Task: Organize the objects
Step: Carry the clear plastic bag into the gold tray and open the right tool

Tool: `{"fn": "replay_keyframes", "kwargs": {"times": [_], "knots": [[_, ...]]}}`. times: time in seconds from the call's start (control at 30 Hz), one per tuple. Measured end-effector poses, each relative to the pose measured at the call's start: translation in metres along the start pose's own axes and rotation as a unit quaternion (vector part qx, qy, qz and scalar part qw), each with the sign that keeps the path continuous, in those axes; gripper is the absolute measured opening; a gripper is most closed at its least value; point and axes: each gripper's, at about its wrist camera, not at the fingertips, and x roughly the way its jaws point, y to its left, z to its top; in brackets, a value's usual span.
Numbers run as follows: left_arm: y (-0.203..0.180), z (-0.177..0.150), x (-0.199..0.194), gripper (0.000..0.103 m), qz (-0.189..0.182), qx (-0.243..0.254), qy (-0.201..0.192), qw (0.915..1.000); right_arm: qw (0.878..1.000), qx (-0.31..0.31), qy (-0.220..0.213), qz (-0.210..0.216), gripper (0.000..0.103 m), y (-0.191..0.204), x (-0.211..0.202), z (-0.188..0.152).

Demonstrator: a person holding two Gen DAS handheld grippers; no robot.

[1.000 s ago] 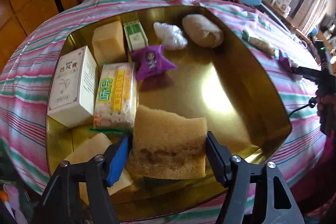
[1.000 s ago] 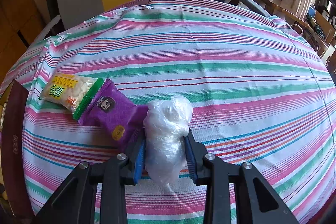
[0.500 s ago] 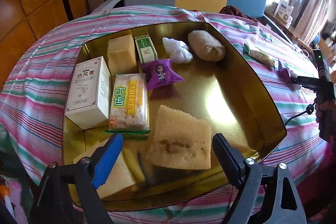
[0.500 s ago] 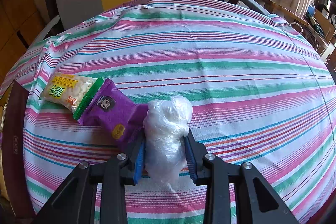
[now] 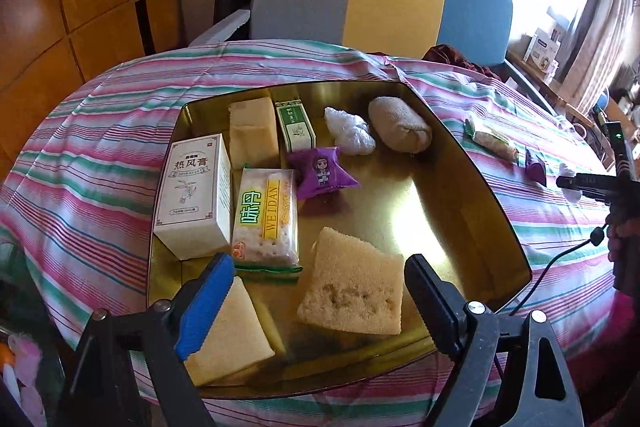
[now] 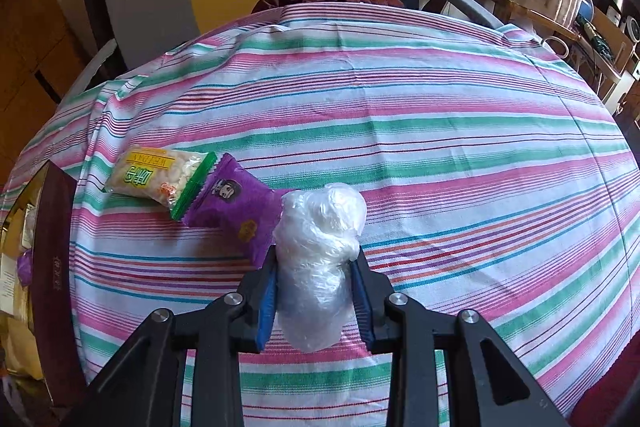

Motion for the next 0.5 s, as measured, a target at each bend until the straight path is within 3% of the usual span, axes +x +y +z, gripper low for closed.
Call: {"fn": "replay_keyframes", "kwargs": {"times": [0.13,0.27,0.5], "knots": [[0.006,0.0,-0.006,0.088,0.001,-0.009,-0.01,0.9999,0.999,-0.028,-0.018,0.026,0.032,0.029,-0.021,0.0],[0.018,0.0,-0.014,0.089,0.007,-0.024,-0.023,0.9994,0.994,-0.073,-0.032,0.07,0.032,0.081,-0.042,-0.003],[0.048,-0.008,-0.021,0.089,0.025,-0.06,-0.03,0.9974,0.973,-0.148,-0.024,0.174,0.032,0.193,-0.056,-0.018]]}}
